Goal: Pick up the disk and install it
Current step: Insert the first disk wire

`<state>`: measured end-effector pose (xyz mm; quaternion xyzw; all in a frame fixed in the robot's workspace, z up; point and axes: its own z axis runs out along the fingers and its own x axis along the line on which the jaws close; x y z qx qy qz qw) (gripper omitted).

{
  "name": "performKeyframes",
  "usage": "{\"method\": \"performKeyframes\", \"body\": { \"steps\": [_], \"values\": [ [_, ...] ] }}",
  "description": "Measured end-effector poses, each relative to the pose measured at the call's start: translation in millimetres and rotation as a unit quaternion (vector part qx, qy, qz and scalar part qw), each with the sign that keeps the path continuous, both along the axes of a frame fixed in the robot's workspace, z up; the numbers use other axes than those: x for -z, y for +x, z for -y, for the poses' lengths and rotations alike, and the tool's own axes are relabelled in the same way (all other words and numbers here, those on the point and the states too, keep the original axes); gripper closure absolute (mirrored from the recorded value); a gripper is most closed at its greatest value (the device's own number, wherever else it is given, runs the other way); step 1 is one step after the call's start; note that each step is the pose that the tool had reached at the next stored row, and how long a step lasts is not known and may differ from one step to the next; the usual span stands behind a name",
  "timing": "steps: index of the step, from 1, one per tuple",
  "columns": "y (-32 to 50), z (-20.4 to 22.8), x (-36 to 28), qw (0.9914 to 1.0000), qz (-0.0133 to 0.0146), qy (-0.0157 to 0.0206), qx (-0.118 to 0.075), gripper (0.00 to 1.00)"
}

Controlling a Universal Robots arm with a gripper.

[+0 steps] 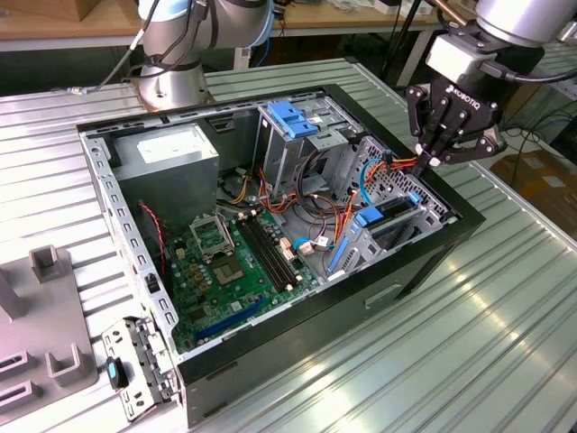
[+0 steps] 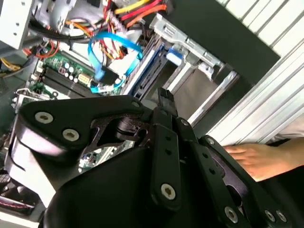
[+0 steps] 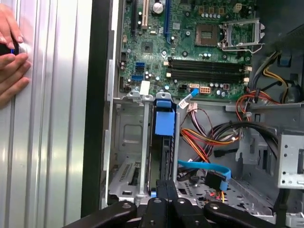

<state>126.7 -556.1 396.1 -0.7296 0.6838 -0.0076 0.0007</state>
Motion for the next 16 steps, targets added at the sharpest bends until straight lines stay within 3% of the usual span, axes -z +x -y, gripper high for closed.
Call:
{"method": "performKeyframes", "body": {
  "steps": [2, 9, 13, 16],
  "values": [
    [12.9, -7.6, 0.5, 1.00000, 0.0000, 0.0000, 0.000, 0.89],
    [34.6, -21.5, 1.4, 1.00000, -0.0001, 0.0000, -0.001, 0.89],
    [35.9, -22.5, 2.9, 0.99949, -0.0001, 0.0000, -0.032, 0.89],
    [36.4, -22.5, 4.1, 0.99802, 0.0000, 0.0000, -0.063, 0.89]
  ]
}}
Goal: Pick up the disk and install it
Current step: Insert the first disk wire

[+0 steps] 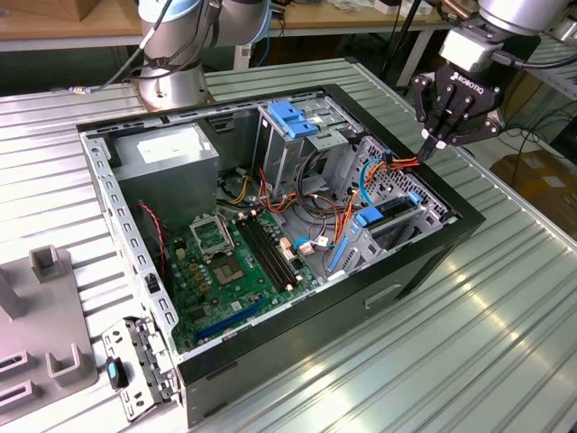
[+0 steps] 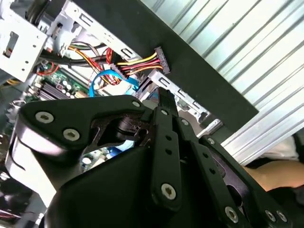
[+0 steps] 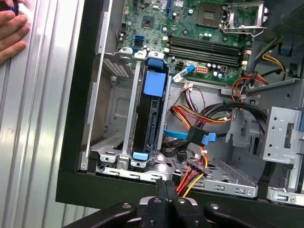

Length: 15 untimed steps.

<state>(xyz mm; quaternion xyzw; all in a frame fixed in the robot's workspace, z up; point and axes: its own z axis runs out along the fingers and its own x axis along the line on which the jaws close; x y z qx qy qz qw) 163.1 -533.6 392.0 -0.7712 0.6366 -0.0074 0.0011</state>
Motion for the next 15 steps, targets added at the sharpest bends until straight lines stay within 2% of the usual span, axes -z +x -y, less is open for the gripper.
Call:
{"method": "performKeyframes", "body": {
  "steps": [2, 4, 7, 9, 12, 14, 15],
  "values": [
    [0.4, 0.0, 0.6, 0.99986, 0.0000, 0.0000, -0.017, 0.89],
    [1.1, 0.0, 1.3, 0.99931, 0.0000, -0.0001, -0.037, 0.89],
    [2.1, 0.0, 2.7, 0.99796, 0.0000, 0.0001, -0.064, 0.89],
    [3.0, 0.0, 3.2, 0.99694, 0.0000, 0.0000, -0.078, 0.89],
    [4.9, -0.1, 4.2, 0.99468, 0.0000, 0.0000, -0.103, 0.89],
    [5.9, -0.3, 4.7, 0.99358, 0.0000, 0.0000, -0.113, 0.89],
    [6.1, -0.3, 4.9, 0.99259, 0.0000, 0.0000, -0.122, 0.89]
  ]
}}
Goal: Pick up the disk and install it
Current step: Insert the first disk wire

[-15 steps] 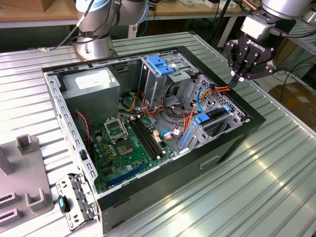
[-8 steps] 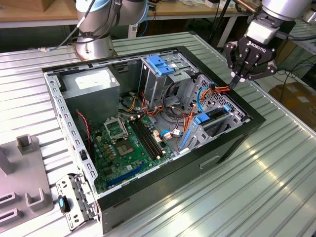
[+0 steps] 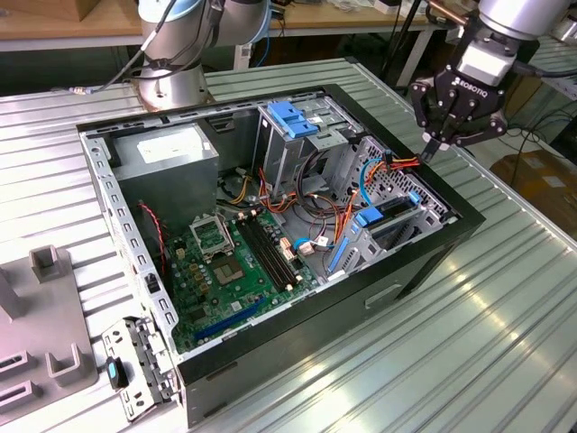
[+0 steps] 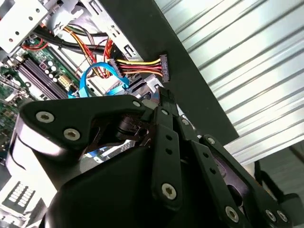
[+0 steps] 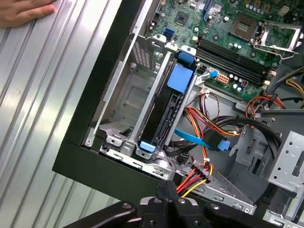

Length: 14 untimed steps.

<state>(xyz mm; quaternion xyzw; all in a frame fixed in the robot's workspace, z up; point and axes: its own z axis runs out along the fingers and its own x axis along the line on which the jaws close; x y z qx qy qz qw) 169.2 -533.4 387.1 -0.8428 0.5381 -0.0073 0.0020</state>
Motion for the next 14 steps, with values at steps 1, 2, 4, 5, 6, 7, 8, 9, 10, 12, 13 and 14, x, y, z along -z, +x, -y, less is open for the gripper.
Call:
{"method": "performKeyframes", "body": {
  "steps": [1, 2, 4, 5, 6, 7, 8, 9, 10, 12, 13, 14],
  "values": [
    [0.0, 0.0, 0.2, 0.99997, 0.0000, 0.0000, -0.008, 0.89],
    [0.1, -0.1, 0.5, 0.99979, 0.0000, 0.0000, -0.020, 0.89],
    [0.2, -0.1, 1.2, 0.99895, 0.0000, 0.0000, -0.046, 0.89],
    [0.3, -0.1, 1.4, 0.99859, 0.0000, 0.0000, -0.053, 0.89],
    [0.5, -0.3, 1.6, 0.99832, 0.0000, 0.0001, -0.058, 0.89],
    [0.6, -0.5, 1.7, 0.99761, 0.0000, 0.0000, -0.069, 0.89],
    [0.9, -0.8, 1.9, 0.99649, 0.0000, 0.0001, -0.084, 0.89],
    [1.2, -1.1, 1.9, 0.99583, 0.0000, 0.0001, -0.091, 0.89],
    [1.5, -1.3, 2.0, 0.99547, 0.0000, 0.0001, -0.095, 0.89],
    [4.1, -4.8, 2.2, 0.99459, 0.0000, 0.0001, -0.104, 0.89],
    [5.0, -6.4, 2.3, 0.99425, 0.0000, 0.0001, -0.107, 0.89],
    [5.2, -6.8, 2.4, 0.99332, 0.0000, 0.0001, -0.115, 0.89]
  ]
}}
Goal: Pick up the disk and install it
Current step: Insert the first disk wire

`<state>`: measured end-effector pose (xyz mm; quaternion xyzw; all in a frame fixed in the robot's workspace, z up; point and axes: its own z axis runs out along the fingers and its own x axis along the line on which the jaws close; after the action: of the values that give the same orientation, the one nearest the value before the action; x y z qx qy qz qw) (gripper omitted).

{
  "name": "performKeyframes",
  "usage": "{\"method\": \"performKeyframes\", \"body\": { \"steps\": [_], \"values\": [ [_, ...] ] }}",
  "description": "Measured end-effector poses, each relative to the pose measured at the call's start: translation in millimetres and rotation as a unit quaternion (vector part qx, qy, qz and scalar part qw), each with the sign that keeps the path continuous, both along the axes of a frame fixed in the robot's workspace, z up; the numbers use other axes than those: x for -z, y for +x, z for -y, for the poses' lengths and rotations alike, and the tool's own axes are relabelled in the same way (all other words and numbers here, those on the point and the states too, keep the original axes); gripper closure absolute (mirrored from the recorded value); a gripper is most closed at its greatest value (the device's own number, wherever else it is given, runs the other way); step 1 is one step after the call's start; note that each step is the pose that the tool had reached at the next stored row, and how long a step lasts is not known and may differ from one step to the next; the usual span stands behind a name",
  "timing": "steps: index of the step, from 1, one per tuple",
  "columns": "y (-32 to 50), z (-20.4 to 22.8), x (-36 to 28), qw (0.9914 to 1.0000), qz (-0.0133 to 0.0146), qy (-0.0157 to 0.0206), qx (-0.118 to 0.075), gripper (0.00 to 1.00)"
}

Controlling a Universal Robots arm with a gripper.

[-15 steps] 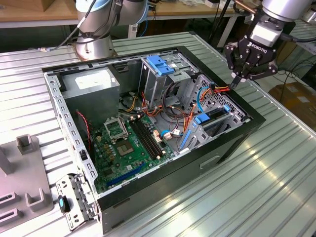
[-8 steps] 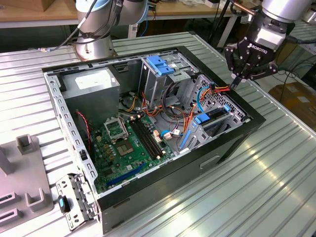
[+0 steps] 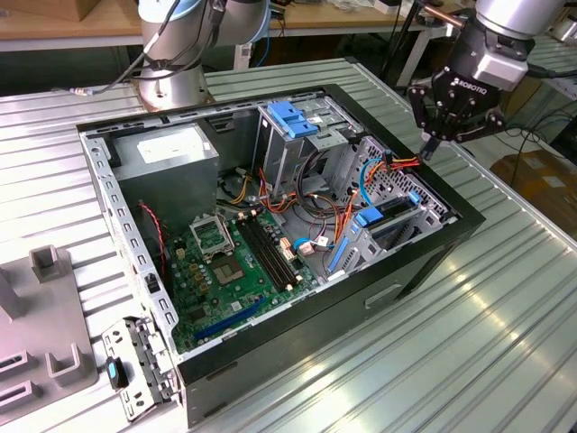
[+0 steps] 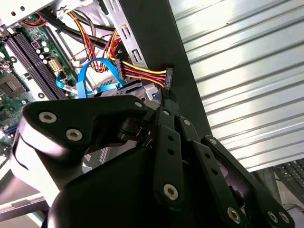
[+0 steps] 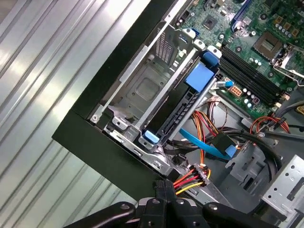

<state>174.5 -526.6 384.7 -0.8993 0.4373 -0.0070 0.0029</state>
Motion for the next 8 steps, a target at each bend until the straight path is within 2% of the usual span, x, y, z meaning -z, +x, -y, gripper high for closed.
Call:
{"method": "performKeyframes", "body": {
  "steps": [3, 8],
  "values": [
    [1.2, -0.5, 0.5, 0.99972, 0.0000, 0.0000, -0.024, 0.89],
    [2.5, -0.8, 2.8, 0.99880, 0.0004, 0.0000, -0.049, 0.89]
  ]
}}
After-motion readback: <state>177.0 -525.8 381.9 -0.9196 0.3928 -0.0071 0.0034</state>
